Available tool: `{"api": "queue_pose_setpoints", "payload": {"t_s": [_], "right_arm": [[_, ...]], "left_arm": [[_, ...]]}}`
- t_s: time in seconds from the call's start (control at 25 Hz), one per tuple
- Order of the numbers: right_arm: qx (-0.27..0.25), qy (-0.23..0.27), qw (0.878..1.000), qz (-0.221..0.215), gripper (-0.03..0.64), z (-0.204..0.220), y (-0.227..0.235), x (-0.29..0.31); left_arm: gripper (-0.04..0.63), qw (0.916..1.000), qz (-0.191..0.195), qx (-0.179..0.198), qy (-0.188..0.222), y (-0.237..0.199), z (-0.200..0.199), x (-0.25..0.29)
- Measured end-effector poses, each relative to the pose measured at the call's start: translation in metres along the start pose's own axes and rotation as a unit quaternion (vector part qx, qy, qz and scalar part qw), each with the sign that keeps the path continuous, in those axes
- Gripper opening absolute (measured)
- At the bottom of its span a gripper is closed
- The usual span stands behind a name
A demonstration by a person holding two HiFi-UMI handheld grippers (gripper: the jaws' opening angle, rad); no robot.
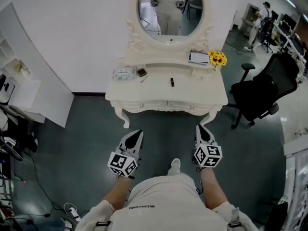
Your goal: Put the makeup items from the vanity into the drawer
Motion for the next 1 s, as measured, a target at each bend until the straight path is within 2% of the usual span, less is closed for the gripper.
{"api": "queue_pose_setpoints", "payload": {"t_s": [0.64,1.0], "right_arm": [[0.002,-0.007,1.0,-0.021,0.011,-0.034,0.078,0.093],[-0.006,-0.016,0.999,-0.052,0.011,-0.045,0.101,0.128]], "left_arm": [[0.003,1.0,0.001,0.004,-0.004,-0.019,-0.005,0.134],[0.003,0.9996,-0.026,-0.001,0.007,-0.023,-0.003,0.175]]}}
Point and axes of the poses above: the fingertips, and each gripper's own axes: x forward along the fingers, y to its right, z out of its underside, the point moved 5 cm from there along -x, backward along the fingers, and after that the axes turned 10 degrees about z, right-handed, at the moved point
